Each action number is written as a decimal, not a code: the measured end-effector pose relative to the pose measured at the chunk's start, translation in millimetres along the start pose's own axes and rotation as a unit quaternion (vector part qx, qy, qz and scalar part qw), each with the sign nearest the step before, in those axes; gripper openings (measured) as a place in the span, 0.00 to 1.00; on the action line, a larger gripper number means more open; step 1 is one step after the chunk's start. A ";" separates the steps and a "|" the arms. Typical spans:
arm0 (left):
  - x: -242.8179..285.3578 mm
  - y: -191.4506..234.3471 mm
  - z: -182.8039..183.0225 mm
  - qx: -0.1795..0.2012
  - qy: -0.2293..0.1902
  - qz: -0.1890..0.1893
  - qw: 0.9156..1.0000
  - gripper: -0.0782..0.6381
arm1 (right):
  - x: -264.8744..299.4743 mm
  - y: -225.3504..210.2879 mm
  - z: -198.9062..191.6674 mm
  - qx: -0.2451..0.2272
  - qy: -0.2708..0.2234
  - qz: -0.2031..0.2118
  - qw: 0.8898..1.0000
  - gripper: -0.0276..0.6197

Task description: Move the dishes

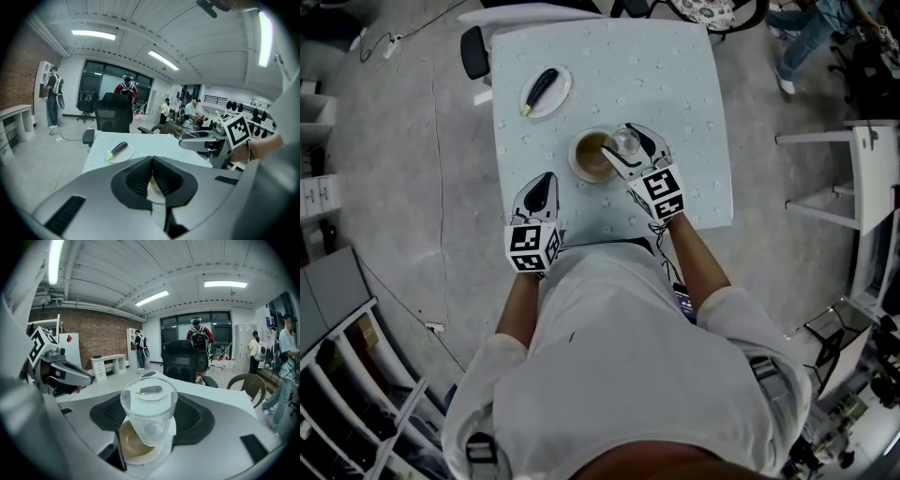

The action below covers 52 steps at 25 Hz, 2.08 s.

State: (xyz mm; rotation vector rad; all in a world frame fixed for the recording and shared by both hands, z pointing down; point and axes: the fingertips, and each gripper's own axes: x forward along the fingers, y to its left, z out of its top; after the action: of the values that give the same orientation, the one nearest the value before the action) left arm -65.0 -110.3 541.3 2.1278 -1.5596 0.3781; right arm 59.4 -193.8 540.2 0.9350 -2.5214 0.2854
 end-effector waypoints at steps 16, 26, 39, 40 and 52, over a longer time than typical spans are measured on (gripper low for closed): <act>45.4 -79.3 5.6 0.062 0.023 -0.109 0.992 0.13 | -91.6 -68.6 -45.8 0.066 0.000 -0.133 0.989 0.47; 58.2 -121.7 -4.7 0.094 0.052 -0.147 0.983 0.13 | -133.0 -93.5 -90.8 0.110 0.009 -0.182 0.977 0.47; 67.7 -129.5 -16.6 0.120 0.080 -0.137 0.980 0.13 | -123.9 -113.2 -147.5 0.131 0.036 -0.193 0.972 0.47; 68.1 -129.2 -16.4 0.121 0.081 -0.136 0.980 0.13 | -122.0 -113.5 -150.9 0.130 0.038 -0.193 0.972 0.47; 74.2 -125.6 -15.5 0.120 0.083 -0.137 0.980 0.13 | -107.3 -107.9 -161.2 0.138 0.043 -0.188 0.971 0.49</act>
State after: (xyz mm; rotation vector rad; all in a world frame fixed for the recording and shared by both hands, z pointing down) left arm 78.3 -132.4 564.0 2.3841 -1.1579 0.6558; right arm 255.7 -159.9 637.4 1.4489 -2.2020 0.5520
